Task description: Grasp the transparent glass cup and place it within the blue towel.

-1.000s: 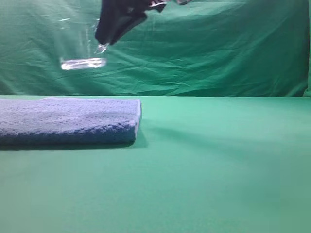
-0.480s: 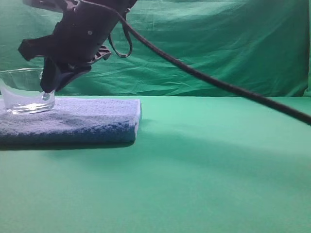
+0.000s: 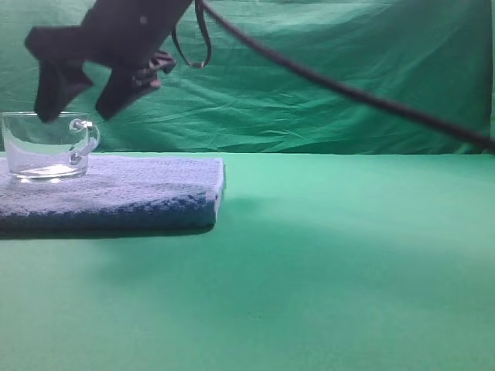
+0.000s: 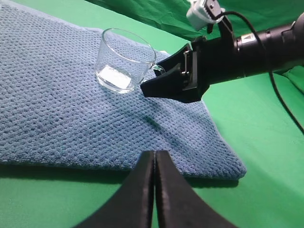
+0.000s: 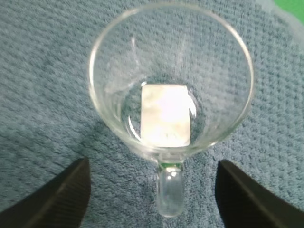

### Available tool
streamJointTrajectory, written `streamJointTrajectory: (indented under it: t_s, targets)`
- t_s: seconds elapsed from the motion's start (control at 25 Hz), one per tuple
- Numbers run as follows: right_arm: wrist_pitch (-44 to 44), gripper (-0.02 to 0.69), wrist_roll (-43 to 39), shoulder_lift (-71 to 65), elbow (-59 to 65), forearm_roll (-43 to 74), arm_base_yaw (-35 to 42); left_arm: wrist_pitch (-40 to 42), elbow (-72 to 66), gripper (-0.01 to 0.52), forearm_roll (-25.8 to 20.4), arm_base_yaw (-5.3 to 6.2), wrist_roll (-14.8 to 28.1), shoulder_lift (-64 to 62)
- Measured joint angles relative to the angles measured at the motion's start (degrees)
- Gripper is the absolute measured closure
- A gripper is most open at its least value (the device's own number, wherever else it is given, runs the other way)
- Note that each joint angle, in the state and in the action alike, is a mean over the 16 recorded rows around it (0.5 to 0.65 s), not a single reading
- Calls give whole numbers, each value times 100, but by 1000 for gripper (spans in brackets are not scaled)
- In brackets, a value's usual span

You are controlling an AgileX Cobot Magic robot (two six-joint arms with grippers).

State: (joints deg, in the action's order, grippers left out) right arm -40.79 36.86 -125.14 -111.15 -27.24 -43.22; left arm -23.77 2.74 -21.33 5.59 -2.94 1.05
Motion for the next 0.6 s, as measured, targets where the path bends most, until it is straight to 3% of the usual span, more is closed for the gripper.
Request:
streamJointTrajectory:
  t_s: [0.36,0.6]
  targets:
    - [-1461,609,-849,1201,-15,87,183,0,0,514,0,0,0,0]
    - [-2252,665,-1150,1589,-20,91,249,0,0,514,0,0,0,0]
